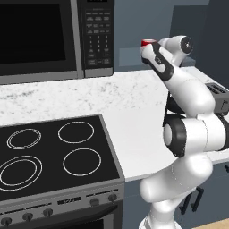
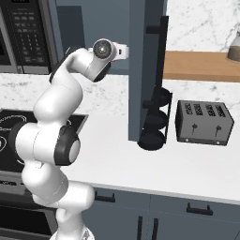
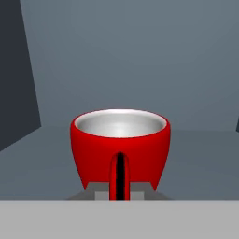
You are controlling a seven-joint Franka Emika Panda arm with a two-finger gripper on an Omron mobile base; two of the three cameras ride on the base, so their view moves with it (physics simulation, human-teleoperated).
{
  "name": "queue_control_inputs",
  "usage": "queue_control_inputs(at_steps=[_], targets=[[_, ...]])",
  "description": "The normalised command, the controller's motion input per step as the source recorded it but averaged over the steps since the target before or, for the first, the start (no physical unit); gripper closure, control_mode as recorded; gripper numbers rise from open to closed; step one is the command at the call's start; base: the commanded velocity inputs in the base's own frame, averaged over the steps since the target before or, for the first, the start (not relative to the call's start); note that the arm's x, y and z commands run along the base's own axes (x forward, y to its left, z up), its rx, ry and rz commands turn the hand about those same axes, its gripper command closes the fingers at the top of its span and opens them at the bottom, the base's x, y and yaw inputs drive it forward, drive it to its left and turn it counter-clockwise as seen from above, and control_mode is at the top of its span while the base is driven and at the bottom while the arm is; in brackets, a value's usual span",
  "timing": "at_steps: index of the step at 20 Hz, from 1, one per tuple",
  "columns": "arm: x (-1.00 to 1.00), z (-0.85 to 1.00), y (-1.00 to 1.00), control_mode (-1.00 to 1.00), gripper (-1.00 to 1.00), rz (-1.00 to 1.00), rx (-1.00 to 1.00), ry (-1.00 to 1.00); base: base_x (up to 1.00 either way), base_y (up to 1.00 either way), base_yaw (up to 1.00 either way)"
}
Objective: Gather all objects into one cabinet and sort the glasses and bowls to opposite sides.
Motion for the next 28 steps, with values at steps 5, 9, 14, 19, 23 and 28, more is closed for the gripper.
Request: queue_control_inputs(at_steps=[5, 9, 14, 19, 23, 28], targets=[[-0.64, 0.03, -0.03, -1.00, 1.00, 0.00, 0.00, -0.03, 0.00, 0.00, 0.00], [-1.00, 0.06, 0.00, -1.00, 1.00, 0.00, 0.00, -0.07, 0.00, 0.00, 0.00], [-1.00, 0.10, 0.00, -1.00, 1.00, 0.00, 0.00, -0.13, 0.00, 0.00, 0.00], [-0.74, 0.06, 0.00, -1.00, 1.00, 0.00, 0.00, -0.18, 0.00, 0.00, 0.00], [-0.49, 0.00, 0.00, -1.00, 1.00, 0.00, 0.00, -0.12, 0.00, 0.00, 0.00], [-0.36, 0.00, 0.00, -1.00, 1.00, 0.00, 0.00, -0.03, 0.00, 0.00, 0.00]])
